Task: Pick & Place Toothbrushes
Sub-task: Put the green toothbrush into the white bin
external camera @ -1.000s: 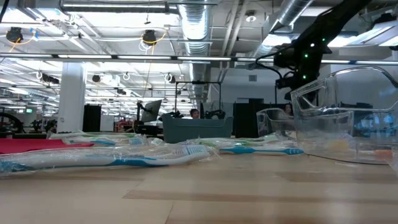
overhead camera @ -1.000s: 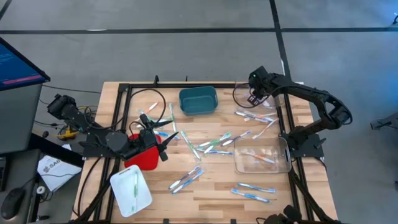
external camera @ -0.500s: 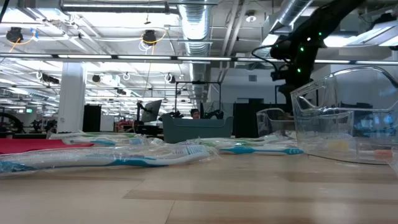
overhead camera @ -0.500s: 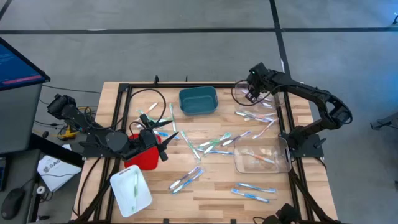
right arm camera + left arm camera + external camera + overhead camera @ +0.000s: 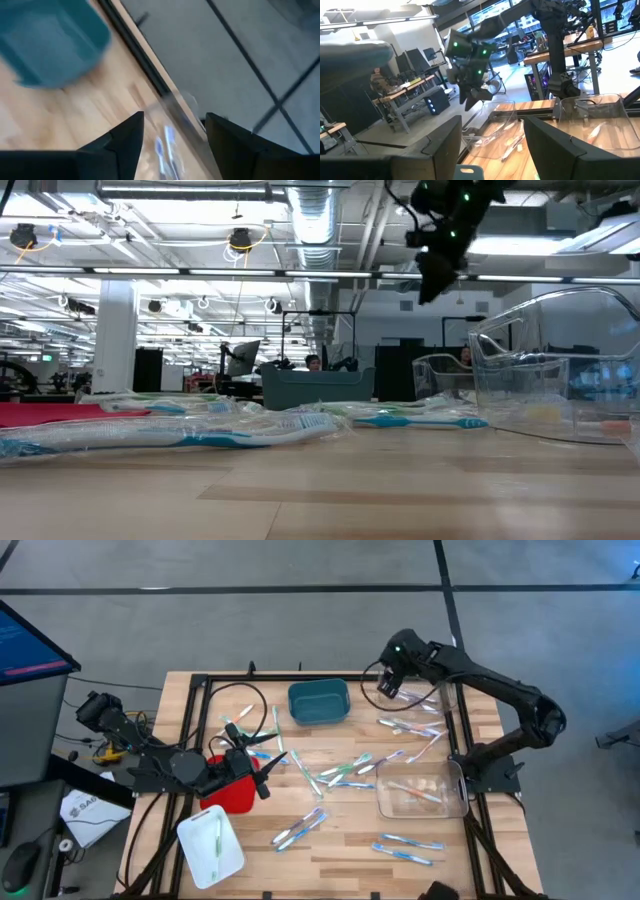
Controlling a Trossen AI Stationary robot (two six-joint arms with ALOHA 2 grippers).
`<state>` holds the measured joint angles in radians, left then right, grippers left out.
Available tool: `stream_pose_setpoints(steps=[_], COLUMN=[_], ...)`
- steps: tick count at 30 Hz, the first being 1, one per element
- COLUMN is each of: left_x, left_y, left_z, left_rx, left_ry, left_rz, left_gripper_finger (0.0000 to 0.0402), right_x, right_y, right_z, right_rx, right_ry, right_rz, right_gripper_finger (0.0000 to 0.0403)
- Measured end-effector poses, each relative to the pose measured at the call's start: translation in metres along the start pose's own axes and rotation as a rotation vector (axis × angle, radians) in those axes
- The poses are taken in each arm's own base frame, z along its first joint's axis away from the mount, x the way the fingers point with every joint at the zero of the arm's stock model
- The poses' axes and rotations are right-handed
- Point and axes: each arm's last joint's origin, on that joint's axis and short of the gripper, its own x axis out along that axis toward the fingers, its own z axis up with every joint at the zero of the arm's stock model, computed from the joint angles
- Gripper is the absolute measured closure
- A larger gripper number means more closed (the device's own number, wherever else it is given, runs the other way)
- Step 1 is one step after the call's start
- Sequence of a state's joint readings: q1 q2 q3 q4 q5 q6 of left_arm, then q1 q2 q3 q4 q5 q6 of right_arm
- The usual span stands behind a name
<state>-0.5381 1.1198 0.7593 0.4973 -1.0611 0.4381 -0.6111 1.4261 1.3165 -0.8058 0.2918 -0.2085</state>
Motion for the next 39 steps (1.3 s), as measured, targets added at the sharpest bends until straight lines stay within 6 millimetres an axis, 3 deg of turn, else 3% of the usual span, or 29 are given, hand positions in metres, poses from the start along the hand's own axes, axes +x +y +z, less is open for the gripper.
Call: stream_pose_setpoints(steps=[7, 16, 25, 29, 35, 39], left_x=[-0.003, -0.006, -0.008, -0.01, -0.012, -0.012], left_y=[-0.002, -0.001, -0.002, -0.004, -0.005, -0.004], left_z=[0.001, 0.002, 0.003, 0.003, 0.004, 0.004], left_rx=[-0.001, -0.007, -0.007, -0.007, -0.006, -0.008], left_ry=[-0.001, -0.006, -0.008, -0.011, -0.014, -0.015], left_rz=[-0.006, -0.013, -0.019, -0.03, -0.041, -0.039], left_gripper_finger=[0.0193, 0.0193, 0.0193, 0.0193, 0.0193, 0.0193], right_x=[-0.021, -0.049, -0.099, -0.116, -0.1, -0.087], right_y=[0.046, 0.105, 0.166, 0.181, 0.194, 0.193], right_z=[0.012, 0.012, 0.028, 0.031, 0.021, 0.019], right_rx=[-0.12, -0.125, -0.25, -0.276, -0.232, -0.148], right_ry=[-0.079, -0.154, -0.559, -0.687, -0.758, -0.872], right_rz=[0.099, 0.237, 0.481, 0.591, 0.61, 0.605], right_gripper_finger=[0.0205, 0.0204, 0.0209, 0.0207, 0.0207, 0.0209])
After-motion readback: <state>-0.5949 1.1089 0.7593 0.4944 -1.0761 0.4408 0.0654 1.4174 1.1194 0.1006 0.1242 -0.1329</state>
